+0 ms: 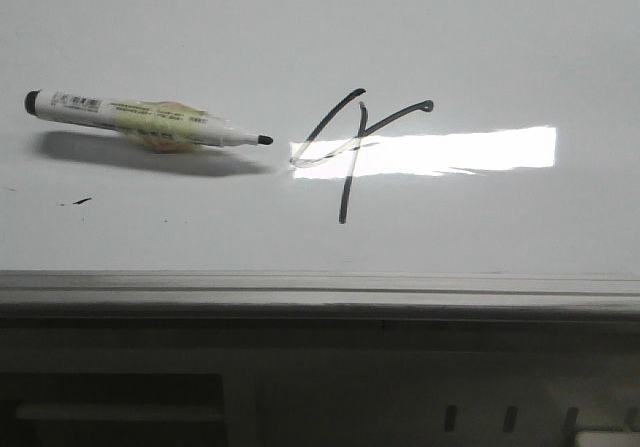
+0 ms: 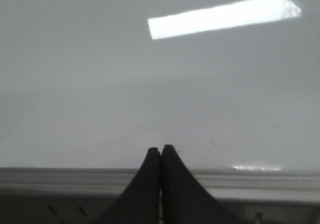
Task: Write number 4 on whiteboard
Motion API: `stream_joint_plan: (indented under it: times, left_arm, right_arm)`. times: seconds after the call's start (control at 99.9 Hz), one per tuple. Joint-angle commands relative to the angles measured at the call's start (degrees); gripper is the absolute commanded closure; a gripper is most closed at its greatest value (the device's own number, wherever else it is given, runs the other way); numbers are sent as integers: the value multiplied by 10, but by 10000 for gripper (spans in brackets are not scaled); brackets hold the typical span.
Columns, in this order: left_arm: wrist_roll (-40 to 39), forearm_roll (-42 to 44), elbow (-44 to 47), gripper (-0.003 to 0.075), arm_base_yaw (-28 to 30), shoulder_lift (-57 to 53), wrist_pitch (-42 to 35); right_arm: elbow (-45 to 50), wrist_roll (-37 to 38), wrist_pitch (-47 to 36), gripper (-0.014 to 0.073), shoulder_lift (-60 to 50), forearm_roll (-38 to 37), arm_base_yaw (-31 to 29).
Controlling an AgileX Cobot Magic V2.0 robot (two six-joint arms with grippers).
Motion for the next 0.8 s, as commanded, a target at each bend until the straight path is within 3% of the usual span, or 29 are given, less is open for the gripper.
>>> stream_joint_plan:
  times: [0.0, 0.13, 0.791]
  left_arm:
    - [-5, -6, 19, 741, 2, -15, -30]
    - [-5, -6, 19, 741, 2, -15, -30]
    - [-5, -6, 19, 741, 2, -15, -30]
  right_arm:
    - [12, 20, 25, 659, -34, -31, -3]
    - [12, 24, 52, 659, -66, -63, -3]
    - [12, 23, 52, 659, -65, -65, -3]
